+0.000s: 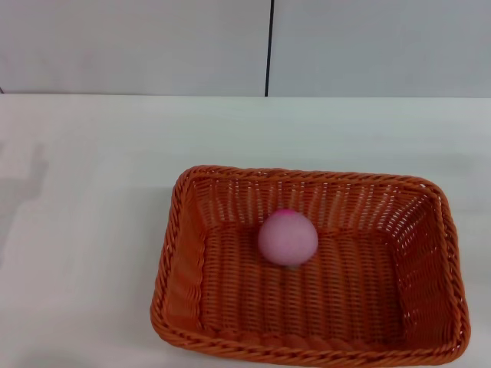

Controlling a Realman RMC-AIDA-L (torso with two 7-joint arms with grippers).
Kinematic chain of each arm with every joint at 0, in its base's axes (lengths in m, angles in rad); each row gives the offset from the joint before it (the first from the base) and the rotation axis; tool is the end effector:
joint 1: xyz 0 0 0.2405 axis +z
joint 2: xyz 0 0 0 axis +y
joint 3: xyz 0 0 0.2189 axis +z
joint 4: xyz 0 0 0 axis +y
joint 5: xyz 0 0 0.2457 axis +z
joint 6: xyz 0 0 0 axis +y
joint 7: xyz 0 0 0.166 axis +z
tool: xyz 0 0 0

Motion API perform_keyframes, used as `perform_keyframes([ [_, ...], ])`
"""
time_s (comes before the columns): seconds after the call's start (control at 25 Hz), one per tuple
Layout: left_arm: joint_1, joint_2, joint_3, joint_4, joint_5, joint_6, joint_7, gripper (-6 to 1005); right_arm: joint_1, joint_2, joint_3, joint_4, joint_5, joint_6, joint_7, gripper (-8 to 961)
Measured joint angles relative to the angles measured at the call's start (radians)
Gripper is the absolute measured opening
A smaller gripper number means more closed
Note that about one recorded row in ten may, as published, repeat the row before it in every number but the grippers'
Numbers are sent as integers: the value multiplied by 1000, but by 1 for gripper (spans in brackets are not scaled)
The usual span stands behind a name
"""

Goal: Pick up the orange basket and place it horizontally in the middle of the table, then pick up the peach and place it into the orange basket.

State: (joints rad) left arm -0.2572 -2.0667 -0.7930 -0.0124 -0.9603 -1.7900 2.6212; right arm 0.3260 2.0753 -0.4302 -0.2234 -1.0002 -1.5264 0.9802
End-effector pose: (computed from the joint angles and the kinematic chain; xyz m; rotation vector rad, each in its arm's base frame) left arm -0.3352 0.2548 0.0614 -1.3304 -0.4234 -1.1534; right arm 0.3430 0.3130 0.0881 -1.3767 0.7207 1.3165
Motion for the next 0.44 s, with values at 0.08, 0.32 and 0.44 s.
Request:
perform_keyframes([
  [0.08,0,0,-4,0,0,1,0,681,-3,0,12,7,0,4,0,433],
  [0.32,-5,-2,-26,-3,1,26,-1,681,-14,0,24,10,0,5,-36,433],
  [0.44,-5,-1,-30,-18,1,33,-2,681,-17,0,56,32,0,6,-78,433],
])
